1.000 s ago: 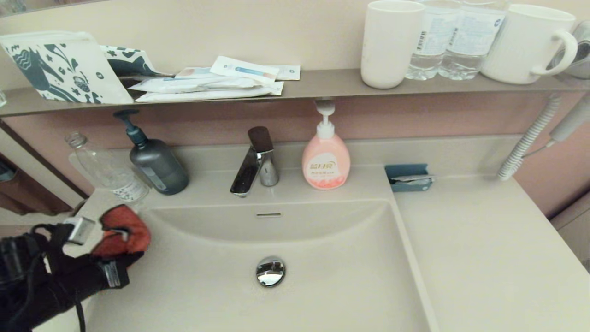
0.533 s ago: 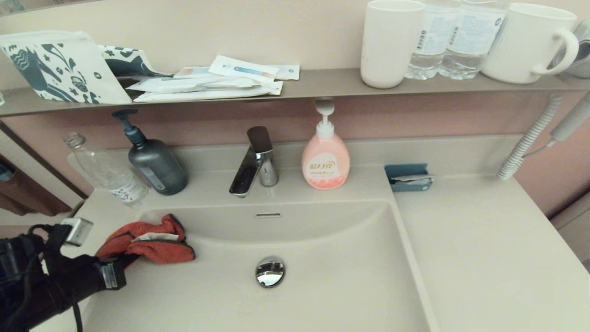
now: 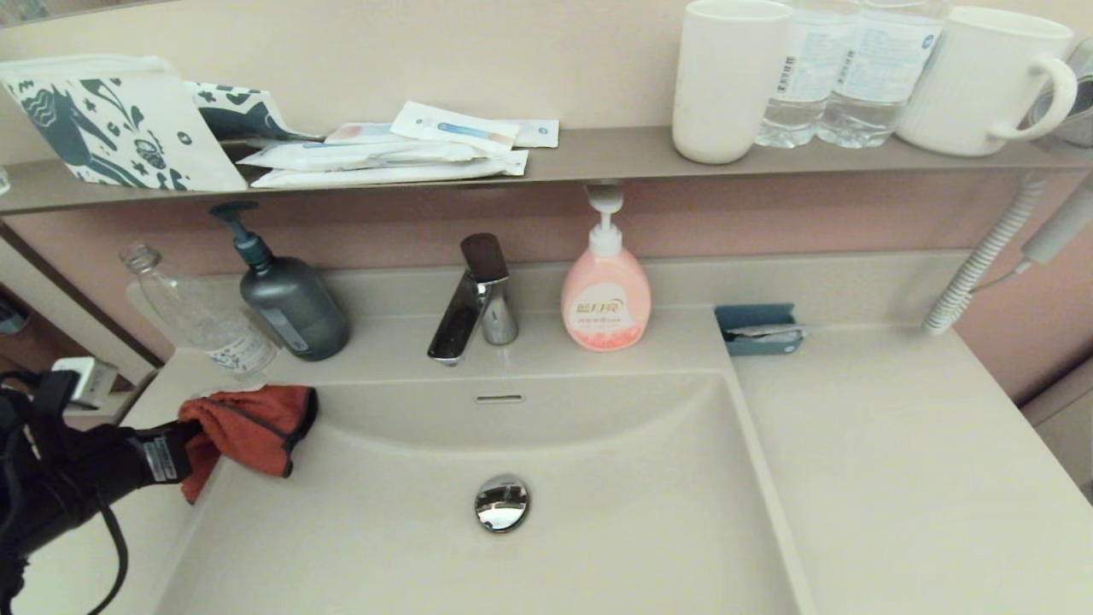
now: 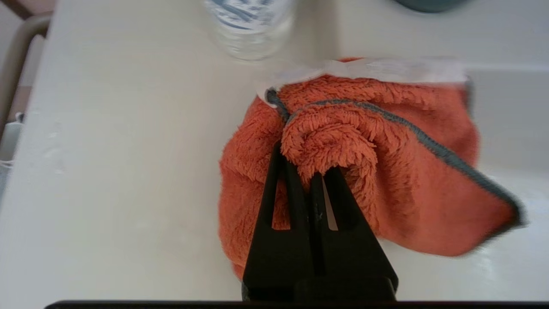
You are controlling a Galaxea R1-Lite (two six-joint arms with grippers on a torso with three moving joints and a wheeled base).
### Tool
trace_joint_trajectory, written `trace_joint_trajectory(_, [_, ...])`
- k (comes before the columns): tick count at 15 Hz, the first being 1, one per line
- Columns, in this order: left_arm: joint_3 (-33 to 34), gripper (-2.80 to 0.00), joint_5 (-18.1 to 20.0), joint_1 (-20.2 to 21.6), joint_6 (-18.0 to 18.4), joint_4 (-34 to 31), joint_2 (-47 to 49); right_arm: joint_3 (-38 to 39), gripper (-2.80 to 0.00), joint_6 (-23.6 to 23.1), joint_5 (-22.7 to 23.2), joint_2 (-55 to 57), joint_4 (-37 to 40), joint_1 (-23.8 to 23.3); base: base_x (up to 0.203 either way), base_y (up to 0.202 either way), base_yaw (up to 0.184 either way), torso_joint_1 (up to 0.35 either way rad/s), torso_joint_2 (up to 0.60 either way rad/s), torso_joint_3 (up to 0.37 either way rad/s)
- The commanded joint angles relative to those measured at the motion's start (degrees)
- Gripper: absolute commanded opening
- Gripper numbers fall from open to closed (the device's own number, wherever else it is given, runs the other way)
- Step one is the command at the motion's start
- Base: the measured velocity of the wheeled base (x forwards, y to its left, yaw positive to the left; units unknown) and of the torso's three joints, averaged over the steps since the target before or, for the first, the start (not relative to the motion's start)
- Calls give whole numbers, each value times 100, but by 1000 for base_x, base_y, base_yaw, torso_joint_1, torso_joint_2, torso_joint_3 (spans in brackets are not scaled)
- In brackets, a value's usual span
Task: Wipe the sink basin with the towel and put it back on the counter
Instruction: Wipe the sink
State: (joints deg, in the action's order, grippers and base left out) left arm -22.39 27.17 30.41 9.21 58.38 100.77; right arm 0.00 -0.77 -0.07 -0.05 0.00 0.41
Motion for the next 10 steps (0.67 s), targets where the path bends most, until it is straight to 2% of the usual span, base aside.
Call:
trace_joint_trajectory(1, [-73,-280,34,44,10,37,76,0,-280,-2,-1,5,0,2,0,0,0,0,0,0])
trace_joint_trajectory(8, [-597,-280,33,153,34,59,1098,0,-280,-2,-1,5,0,2,0,0,0,0,0,0])
trace_joint_trajectory(10, [-694,-280,155,275,38,62,1178,0,-280,-2,-1,5,0,2,0,0,0,0,0,0])
